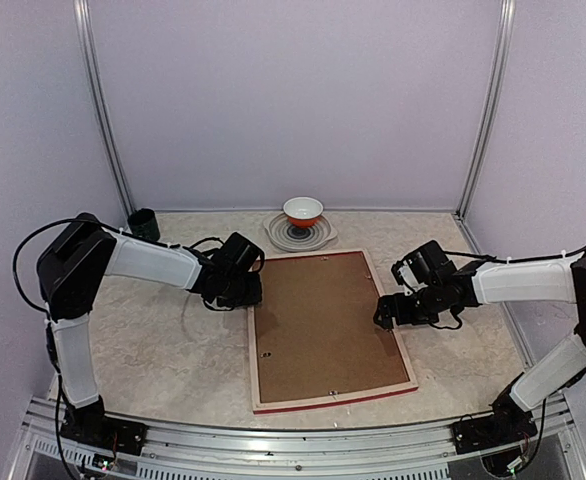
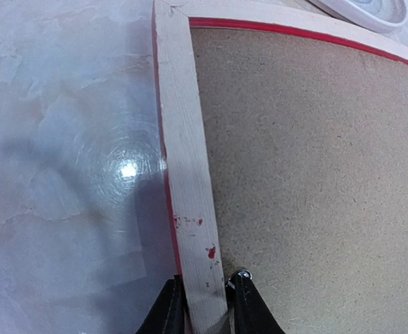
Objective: Put the photo into the frame
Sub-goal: Press the fastener onto the backboard.
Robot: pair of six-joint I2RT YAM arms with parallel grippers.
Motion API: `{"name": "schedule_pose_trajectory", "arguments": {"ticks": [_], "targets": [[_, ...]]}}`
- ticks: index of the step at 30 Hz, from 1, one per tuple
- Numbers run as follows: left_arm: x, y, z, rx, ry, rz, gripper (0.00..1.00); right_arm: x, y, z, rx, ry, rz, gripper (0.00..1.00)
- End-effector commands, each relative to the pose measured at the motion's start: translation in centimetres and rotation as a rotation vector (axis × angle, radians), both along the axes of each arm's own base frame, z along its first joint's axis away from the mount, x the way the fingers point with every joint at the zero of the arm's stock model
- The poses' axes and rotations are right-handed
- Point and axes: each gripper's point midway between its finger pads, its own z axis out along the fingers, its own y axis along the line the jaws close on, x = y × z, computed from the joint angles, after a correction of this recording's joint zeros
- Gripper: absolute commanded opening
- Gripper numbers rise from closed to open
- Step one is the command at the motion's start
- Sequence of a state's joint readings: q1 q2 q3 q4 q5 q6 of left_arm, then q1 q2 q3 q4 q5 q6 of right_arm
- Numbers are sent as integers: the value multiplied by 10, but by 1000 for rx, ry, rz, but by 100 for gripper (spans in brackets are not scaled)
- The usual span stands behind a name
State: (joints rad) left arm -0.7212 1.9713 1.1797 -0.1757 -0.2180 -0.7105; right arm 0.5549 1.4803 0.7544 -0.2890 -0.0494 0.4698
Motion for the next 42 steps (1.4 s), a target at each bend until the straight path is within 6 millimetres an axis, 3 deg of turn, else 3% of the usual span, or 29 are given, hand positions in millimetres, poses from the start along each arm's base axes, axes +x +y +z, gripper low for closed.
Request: {"name": "schedule_pose_trajectory", "arguments": {"ticks": [1,6,9,18,22,29,34,42], "targets": [[-1,26,5,89,-19,30,39,3,-1,-2,2,7,-10,97],[1,22,34,32,-76,24,52,3,1,4,43,8,-11,98],[-9,19,42,12,-74,9,55,3,3,6,65,10,-5,98],[-77,15,7,46,65,-66,55,-6,7,2,119,36,14,98],[-93,17,-8,40,94,-73,54,-12,14,0,168,54,39,98],[-86,21,-15,60,88,-48,47,-20,31,3,272,80,88,98],[-81,38,-21,96,90,-9,43,-31,52,6,361,93,147,99],[-62,56,-11,101,60,35,45,-33,73,8,364,92,185,99]]}}
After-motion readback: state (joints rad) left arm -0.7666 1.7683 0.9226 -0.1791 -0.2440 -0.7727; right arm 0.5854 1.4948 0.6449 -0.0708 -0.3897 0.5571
